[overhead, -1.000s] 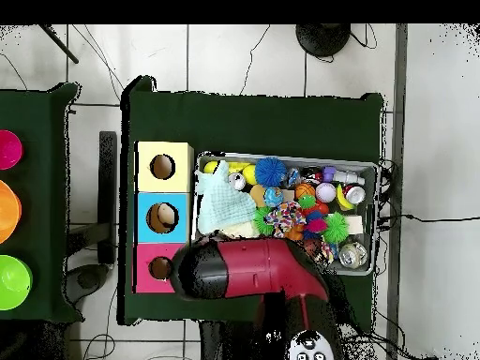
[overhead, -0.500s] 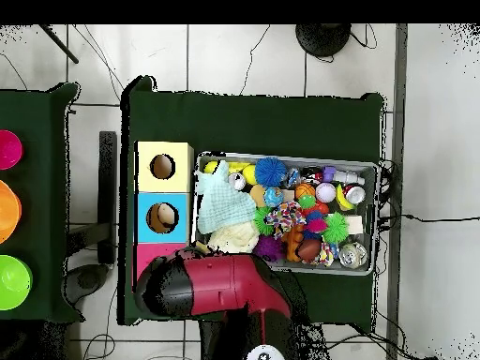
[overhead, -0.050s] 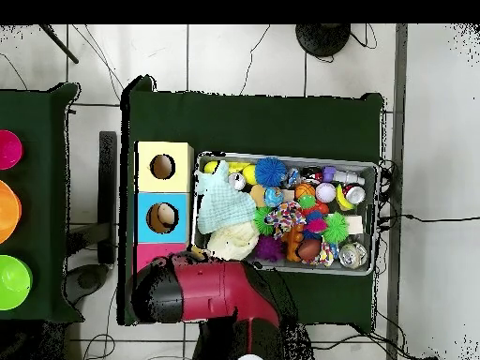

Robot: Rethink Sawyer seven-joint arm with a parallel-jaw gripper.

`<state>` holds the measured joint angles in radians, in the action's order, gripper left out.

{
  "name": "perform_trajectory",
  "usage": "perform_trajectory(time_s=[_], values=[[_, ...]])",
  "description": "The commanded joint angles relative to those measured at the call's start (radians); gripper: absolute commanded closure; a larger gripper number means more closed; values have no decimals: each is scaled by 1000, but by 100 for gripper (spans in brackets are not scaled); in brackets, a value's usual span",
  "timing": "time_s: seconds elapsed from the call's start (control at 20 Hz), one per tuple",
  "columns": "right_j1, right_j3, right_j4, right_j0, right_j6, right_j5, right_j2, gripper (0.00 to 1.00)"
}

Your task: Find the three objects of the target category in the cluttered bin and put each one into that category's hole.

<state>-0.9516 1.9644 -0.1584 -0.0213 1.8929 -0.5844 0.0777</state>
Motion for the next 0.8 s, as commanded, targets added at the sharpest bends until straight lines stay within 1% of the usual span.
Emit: perform_trajectory(time_s=[0.05,0.15,0.5,0.8], values=[[61,53,58,-45,304,78,43,100],[66,59,67,-52,305,90,48,100],[66,49,89,-113,326,76,81,100],[80,39,113,-146,339,75,97,100]])
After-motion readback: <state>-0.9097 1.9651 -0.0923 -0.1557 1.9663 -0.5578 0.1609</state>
